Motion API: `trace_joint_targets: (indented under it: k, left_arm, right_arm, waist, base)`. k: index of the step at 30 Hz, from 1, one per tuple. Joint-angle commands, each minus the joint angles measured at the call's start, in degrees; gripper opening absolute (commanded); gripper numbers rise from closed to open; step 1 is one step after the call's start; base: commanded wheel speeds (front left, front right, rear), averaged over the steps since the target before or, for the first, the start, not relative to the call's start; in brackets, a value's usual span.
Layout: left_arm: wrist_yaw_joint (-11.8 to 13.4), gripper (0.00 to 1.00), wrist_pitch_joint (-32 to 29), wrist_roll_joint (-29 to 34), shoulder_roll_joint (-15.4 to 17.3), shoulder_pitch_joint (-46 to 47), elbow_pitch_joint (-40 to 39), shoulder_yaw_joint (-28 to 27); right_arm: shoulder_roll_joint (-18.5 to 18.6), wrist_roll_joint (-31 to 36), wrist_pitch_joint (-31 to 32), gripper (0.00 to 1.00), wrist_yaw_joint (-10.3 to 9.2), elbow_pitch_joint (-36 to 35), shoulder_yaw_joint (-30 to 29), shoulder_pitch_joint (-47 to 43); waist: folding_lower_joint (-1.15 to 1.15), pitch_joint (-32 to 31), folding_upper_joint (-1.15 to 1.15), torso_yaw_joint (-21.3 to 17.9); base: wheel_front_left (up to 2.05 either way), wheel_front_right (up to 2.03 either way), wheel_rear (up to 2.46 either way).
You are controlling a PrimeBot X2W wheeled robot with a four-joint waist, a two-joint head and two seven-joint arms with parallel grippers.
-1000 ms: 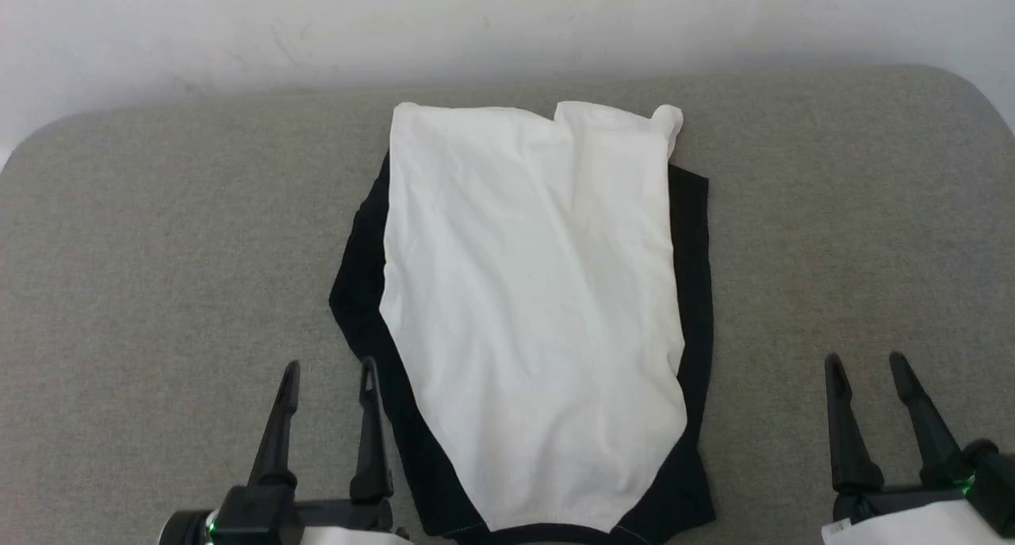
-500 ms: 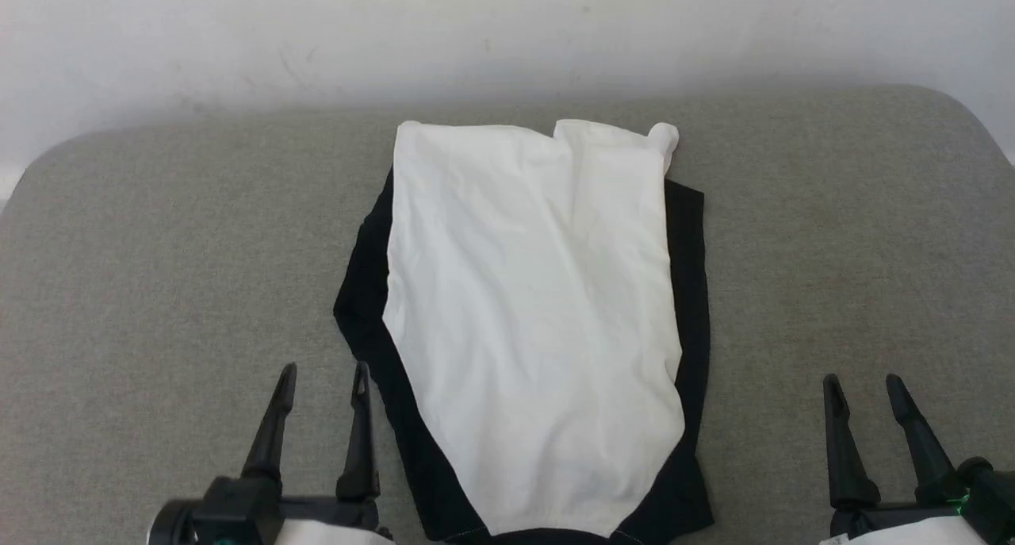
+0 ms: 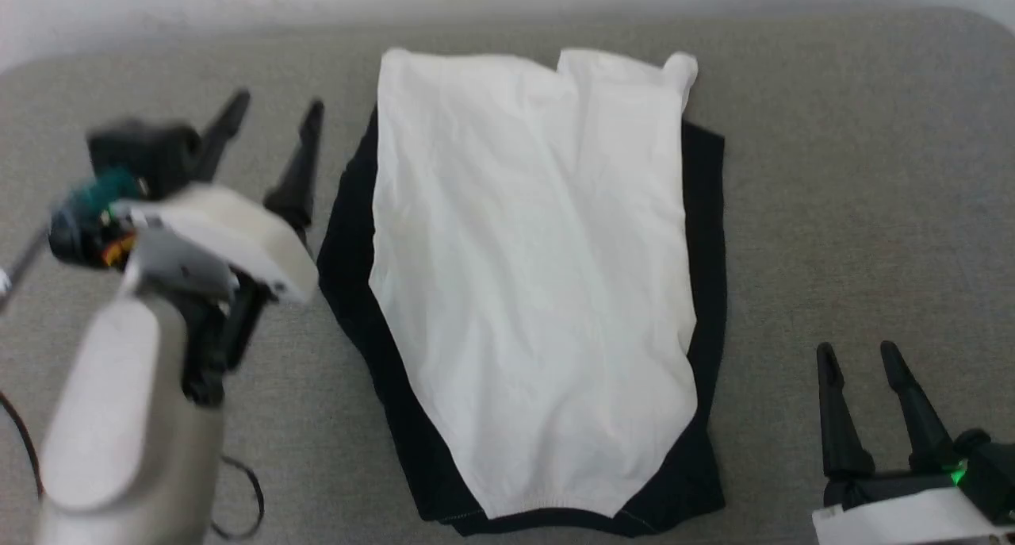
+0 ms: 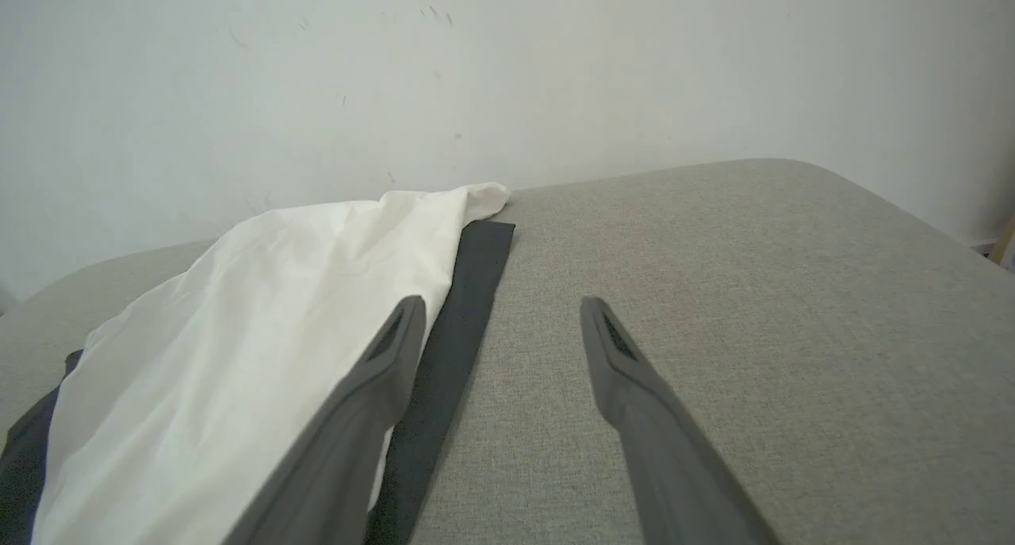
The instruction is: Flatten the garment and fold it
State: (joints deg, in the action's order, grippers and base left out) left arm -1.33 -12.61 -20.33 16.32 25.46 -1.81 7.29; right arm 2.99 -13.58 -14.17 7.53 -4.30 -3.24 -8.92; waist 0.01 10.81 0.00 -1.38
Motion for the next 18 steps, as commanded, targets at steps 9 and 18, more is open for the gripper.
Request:
trace_joint_targets:
  k: [9, 18]
  left_arm:
    - [-2.96, 1.00, -19.59, -5.91, 4.16, 17.85, 11.03, 0.81]
    - [-3.64, 1.00, -29.99, -6.19, 7.05, 23.91, 17.37, 3.35]
  right_arm:
    - [-0.11, -0.08, -0.30, 1.00, -0.04, 0.47, 0.32, 4.99]
    - [-0.12, -0.59, -0.65, 1.00, -0.04, 0.58, 0.40, 7.35]
  waist:
    - [-0.01, 11.23, 0.00, -2.25]
    - [-0.01, 15.70, 0.00, -5.11]
  base:
    - [0.00, 0.00, 0.00]
    - [0.00, 0.00, 0.00]
